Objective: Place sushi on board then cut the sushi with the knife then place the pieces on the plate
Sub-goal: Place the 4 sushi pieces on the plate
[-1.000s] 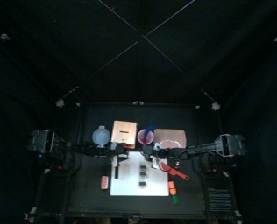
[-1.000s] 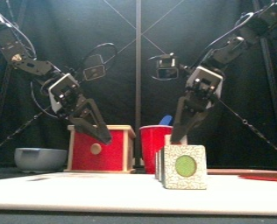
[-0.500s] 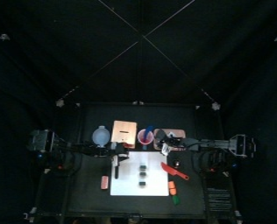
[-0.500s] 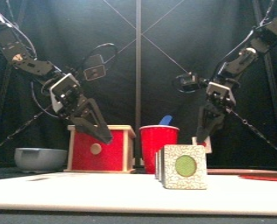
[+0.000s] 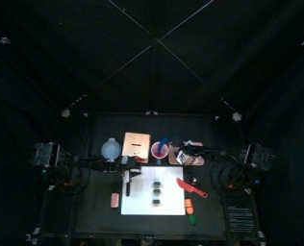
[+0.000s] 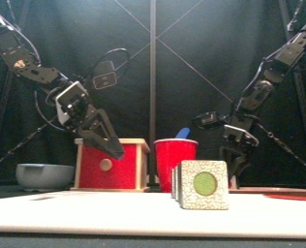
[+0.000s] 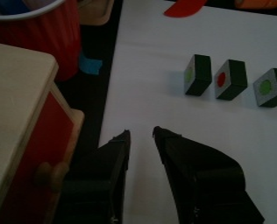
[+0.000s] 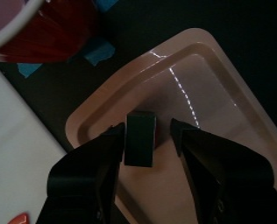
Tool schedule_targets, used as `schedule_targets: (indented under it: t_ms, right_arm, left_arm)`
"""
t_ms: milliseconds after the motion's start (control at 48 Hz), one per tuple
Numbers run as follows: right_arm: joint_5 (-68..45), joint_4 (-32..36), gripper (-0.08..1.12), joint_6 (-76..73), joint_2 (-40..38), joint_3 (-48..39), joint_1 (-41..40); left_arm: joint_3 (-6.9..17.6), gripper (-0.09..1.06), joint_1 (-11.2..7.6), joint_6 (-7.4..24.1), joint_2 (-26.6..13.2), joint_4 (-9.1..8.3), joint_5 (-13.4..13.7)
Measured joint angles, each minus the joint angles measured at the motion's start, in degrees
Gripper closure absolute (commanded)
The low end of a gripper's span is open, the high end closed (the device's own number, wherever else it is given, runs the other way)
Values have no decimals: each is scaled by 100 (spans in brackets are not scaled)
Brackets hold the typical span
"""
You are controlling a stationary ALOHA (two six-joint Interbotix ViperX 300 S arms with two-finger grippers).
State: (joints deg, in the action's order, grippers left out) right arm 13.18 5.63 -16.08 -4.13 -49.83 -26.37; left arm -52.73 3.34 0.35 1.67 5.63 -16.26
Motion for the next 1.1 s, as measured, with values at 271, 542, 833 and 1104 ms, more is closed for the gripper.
schedule_targets:
  t_ms: [271,542,833,1104]
  right_arm:
    - [229,-26,23,-9,-431,193,264]
    - [519,-369,23,-9,-642,562,1521]
    - [422,-633,23,9,-211,993,2663]
    - [308,-615,23,0,387,1310,2927]
  left_arm:
    - [9,27,0,0,0,0,0]
    - [9,27,9,0,0,0,0]
    - [9,27,9,0,0,26,0]
    - [9,27,9,0,0,26,0]
